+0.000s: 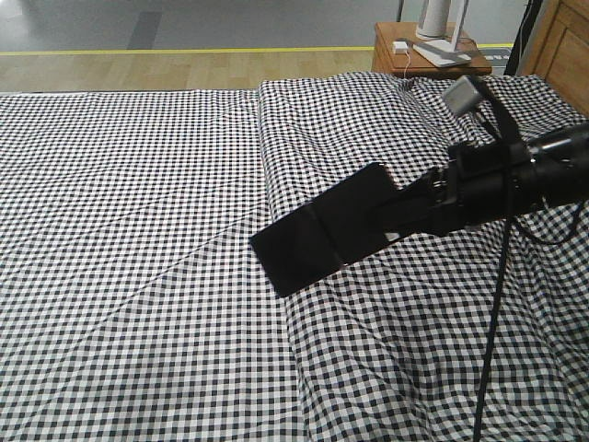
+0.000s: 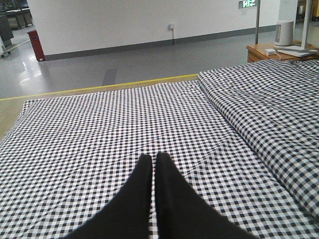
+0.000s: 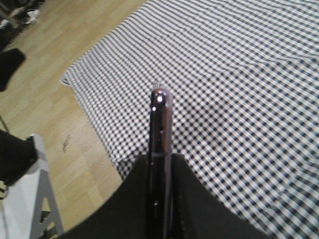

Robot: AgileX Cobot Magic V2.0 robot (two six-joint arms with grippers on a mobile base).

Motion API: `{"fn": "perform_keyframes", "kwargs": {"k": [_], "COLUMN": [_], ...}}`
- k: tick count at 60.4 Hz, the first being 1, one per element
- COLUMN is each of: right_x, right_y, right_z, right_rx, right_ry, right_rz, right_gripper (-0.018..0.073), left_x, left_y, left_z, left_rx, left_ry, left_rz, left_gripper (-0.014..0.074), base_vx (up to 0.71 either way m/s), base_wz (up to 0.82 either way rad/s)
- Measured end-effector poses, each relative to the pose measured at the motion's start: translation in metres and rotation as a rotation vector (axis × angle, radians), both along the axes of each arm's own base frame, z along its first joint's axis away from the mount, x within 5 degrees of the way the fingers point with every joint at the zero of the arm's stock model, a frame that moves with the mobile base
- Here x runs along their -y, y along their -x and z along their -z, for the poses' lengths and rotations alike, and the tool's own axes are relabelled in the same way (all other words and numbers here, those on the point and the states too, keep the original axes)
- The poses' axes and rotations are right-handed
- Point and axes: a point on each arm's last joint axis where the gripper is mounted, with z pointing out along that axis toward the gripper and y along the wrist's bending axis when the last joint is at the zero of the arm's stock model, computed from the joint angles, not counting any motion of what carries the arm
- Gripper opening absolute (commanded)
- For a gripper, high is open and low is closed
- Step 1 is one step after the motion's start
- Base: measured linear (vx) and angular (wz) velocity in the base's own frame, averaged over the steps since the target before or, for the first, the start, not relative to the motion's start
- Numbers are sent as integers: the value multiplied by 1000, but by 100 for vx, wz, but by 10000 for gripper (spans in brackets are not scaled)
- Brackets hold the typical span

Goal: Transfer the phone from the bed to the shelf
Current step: 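Lift the black phone off the bed with the right gripper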

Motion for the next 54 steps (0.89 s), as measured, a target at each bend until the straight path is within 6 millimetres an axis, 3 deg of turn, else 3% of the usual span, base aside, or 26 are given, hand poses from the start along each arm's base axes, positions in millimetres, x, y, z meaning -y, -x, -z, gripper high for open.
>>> {"fn": "perform_keyframes", "kwargs": {"k": [24, 54], "right_x": [-56, -62], "right_y": [22, 23], "right_z": [-3, -6], "right_rx": [13, 23], "right_ry": [-38, -78], "right_rz": [-194, -203], "right_gripper": [-3, -3], "left_x": [0, 0], "left_y": [0, 0], "left_z": [0, 0], "left_rx": [0, 0], "left_ry": [0, 0], "left_rz": [0, 0], "left_gripper": [1, 1], "base_vx": [0, 0], "base_wz": [0, 0]}}
